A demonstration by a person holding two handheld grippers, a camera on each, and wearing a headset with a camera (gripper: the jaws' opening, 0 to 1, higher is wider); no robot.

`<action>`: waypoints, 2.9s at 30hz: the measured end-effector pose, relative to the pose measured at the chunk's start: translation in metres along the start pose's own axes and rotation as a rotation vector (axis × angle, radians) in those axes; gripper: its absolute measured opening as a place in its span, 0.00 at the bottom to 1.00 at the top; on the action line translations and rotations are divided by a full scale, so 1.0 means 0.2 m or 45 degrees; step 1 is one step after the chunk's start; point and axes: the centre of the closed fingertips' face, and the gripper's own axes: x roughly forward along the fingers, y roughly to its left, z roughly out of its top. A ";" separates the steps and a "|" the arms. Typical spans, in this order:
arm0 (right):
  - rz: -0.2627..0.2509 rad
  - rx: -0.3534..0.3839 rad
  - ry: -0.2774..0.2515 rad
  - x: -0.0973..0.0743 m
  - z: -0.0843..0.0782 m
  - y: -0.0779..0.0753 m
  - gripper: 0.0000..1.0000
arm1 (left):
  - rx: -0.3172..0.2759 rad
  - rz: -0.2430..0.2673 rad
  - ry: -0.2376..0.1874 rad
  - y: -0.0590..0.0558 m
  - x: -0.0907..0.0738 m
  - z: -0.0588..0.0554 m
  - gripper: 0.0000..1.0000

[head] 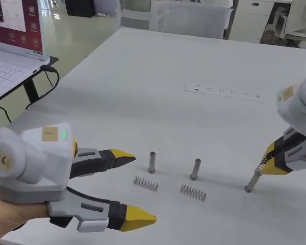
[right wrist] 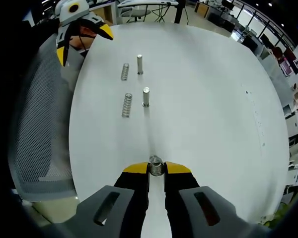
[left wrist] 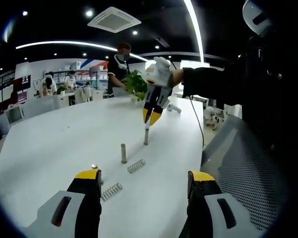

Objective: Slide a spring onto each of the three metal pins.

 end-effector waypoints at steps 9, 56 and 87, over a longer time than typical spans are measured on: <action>0.012 0.006 0.007 0.05 -0.02 0.01 0.09 | -0.002 0.004 0.003 0.00 0.00 0.00 0.66; 0.016 0.132 0.030 0.25 -0.16 0.03 0.14 | 0.001 -0.006 0.004 0.00 0.01 0.00 0.66; 0.038 0.160 -0.019 0.21 -0.10 0.29 0.15 | 0.011 -0.014 0.003 -0.02 0.01 0.00 0.66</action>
